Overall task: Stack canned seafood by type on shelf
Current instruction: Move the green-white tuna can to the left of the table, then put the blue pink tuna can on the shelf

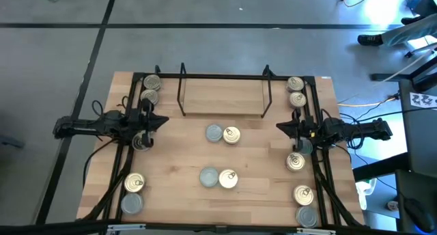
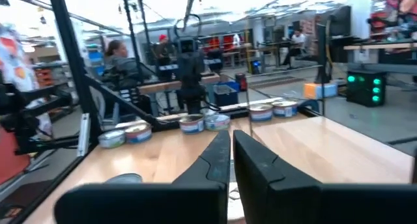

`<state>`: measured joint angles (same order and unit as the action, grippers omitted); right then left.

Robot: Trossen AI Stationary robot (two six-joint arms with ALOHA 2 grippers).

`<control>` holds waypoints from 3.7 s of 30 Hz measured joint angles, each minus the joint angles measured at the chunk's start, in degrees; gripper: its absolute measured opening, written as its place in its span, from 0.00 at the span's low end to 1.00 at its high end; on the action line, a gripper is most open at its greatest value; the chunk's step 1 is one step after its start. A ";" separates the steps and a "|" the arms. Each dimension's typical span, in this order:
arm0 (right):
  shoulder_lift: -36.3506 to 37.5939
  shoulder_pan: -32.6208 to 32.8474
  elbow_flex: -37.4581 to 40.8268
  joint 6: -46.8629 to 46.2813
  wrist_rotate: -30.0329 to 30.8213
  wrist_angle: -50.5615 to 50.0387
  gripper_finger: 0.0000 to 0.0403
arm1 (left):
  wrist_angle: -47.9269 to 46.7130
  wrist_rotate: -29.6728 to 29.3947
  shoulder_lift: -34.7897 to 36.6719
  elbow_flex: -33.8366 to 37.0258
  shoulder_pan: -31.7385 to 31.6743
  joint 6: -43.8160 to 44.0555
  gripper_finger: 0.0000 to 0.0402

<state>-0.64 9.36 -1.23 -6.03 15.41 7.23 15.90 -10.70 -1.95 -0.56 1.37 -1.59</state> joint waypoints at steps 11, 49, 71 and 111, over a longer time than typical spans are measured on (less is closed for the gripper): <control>-1.89 0.00 0.07 0.27 5.76 -0.61 0.05 | 7.95 -1.13 -18.86 -5.19 0.00 -4.17 0.01; -6.46 0.01 -0.11 0.36 8.12 -3.98 0.05 | 7.48 -2.05 -97.74 -41.72 -0.28 -1.26 0.01; -10.99 -0.01 -0.03 -1.58 8.16 -3.56 0.05 | -28.65 -1.73 -86.94 -41.66 2.83 10.98 0.01; -11.30 0.01 0.09 0.73 9.66 0.22 0.05 | 1.96 2.64 -100.46 -51.95 -2.65 2.29 0.44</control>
<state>-11.94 9.37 -1.15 -5.30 25.07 7.44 17.86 -8.05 -102.41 -52.51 -1.28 0.70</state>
